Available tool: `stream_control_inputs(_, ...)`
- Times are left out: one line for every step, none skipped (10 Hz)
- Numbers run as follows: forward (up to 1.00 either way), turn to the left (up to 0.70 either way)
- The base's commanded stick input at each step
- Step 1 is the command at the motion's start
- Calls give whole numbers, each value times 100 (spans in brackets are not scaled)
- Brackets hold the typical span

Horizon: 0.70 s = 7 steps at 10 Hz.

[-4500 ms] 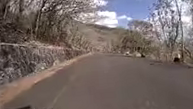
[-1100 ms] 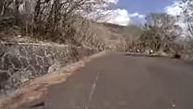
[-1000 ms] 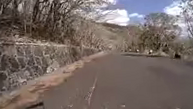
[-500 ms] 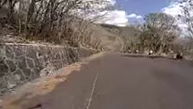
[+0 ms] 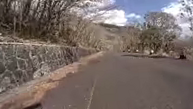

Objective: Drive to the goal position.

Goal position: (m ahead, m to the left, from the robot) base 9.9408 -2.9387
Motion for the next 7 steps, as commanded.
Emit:
stream_control_inputs(70,0)
stream_control_inputs(70,0)
stream_control_inputs(70,0)
stream_control_inputs(70,0)
stream_control_inputs(70,0)
stream_control_inputs(70,0)
stream_control_inputs(70,0)
